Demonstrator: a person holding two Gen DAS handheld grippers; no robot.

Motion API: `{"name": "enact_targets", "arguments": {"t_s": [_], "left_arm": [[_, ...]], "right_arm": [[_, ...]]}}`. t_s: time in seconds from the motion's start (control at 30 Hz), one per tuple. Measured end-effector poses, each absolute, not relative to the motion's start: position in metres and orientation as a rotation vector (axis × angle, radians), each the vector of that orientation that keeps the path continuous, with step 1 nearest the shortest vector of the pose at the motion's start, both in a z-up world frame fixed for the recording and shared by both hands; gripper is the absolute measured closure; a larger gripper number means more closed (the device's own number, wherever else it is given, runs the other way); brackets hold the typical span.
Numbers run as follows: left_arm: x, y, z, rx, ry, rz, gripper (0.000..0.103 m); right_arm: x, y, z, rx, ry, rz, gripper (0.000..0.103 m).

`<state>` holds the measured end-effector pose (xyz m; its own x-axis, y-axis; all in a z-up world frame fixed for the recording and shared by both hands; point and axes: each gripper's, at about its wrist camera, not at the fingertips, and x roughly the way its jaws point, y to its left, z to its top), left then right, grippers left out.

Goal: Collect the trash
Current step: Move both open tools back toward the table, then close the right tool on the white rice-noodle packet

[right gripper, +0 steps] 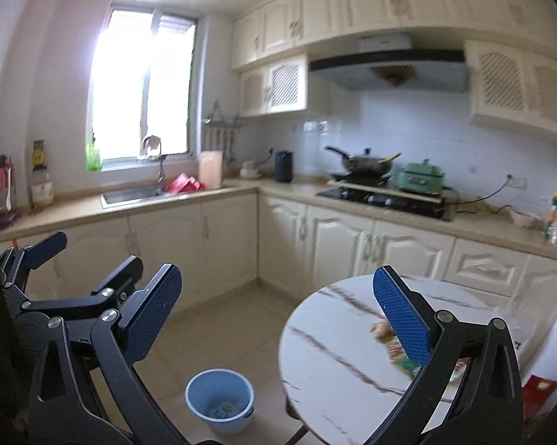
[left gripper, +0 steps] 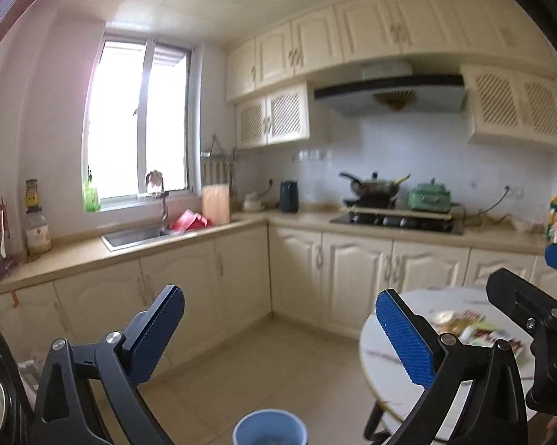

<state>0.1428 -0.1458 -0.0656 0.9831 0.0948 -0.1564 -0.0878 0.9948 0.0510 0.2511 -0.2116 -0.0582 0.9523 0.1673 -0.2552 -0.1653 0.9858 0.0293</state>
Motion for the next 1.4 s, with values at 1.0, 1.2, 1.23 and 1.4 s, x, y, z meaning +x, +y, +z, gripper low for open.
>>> {"name": "enact_targets", "arguments": {"t_s": [1.0, 1.2, 1.23, 1.4], "left_arm": [[0.204, -0.134, -0.107, 0.109, 0.358, -0.163, 0.001], [0.270, -0.157, -0.127, 0.141, 0.496, -0.200, 0.001], [0.285, -0.166, -0.123, 0.147, 0.515, -0.204, 0.001], [0.339, -0.184, -0.117, 0.165, 0.577, -0.197, 0.001]], "right_arm": [[0.264, -0.408, -0.143, 0.175, 0.426, -0.170, 0.000], [0.303, -0.449, -0.205, 0.200, 0.589, -0.202, 0.000], [0.312, -0.456, -0.215, 0.204, 0.615, -0.200, 0.000], [0.353, -0.477, -0.254, 0.198, 0.726, -0.156, 0.000]]}}
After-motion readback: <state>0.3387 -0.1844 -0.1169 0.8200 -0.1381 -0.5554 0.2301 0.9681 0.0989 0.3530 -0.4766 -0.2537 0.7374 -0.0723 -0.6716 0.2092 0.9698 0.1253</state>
